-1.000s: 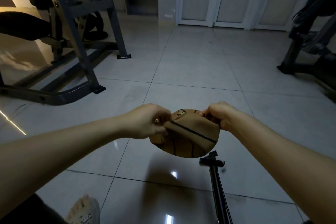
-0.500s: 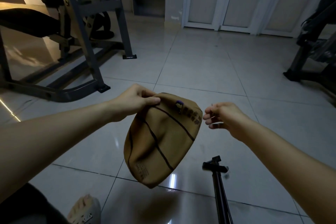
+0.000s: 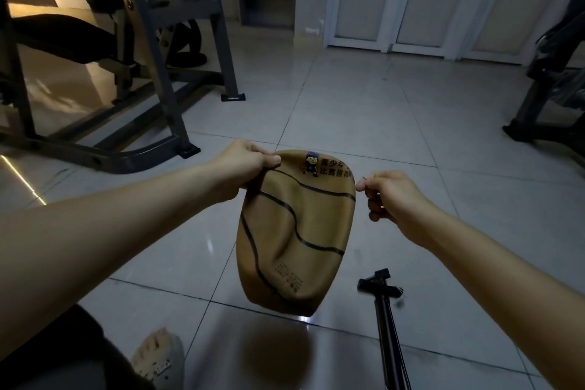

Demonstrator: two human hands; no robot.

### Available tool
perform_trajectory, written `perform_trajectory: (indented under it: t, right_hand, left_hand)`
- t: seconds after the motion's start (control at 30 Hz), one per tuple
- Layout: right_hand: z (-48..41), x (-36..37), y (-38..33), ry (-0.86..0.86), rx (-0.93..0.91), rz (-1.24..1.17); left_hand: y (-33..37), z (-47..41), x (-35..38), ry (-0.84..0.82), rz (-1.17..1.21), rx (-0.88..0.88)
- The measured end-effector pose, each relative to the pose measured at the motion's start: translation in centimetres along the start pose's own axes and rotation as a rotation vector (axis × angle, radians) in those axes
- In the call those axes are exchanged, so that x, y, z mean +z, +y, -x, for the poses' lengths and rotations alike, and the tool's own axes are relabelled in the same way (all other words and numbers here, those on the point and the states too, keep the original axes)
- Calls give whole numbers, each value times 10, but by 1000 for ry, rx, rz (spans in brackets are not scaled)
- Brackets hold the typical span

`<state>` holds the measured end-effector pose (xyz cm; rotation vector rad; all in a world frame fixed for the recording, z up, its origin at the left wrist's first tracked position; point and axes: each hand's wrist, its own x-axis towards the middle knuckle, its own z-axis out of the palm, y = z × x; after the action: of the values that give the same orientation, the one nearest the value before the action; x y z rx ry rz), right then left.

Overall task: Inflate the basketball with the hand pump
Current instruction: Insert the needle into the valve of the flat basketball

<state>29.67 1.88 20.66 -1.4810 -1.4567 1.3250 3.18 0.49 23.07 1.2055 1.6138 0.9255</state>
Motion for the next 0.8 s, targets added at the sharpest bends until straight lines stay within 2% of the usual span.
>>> perform_trajectory:
  t: [0.1,0.23,0.4,0.43,0.5,0.57,0.7,0.8]
  right_hand:
    - [5,-2,2,-55,-15,82]
    - [11,-5,-3,-137,25,55]
    - [23,-6,-9,-520,256,-98]
    - [25,-1,-7,-522,271,-71]
    - [26,15,5,-414,290,24]
    - [24,32,20,-276,339,46]
    - [11,45,52,-82,448,-51]
    - [7,42,71,-38,517,-45]
  left_hand:
    - [-2,-1,2,66,14,-65]
    - [-7,-7,5,198,99,-177]
    - [-33,-14,4,276,305,-362]
    - [-39,-13,8,281,328,-389]
    - [-45,-7,18,271,307,-411]
    - [-46,-2,29,202,187,-386]
    - [-46,11,38,-235,-158,-282]
    - [-51,28,40,-410,-296,-209]
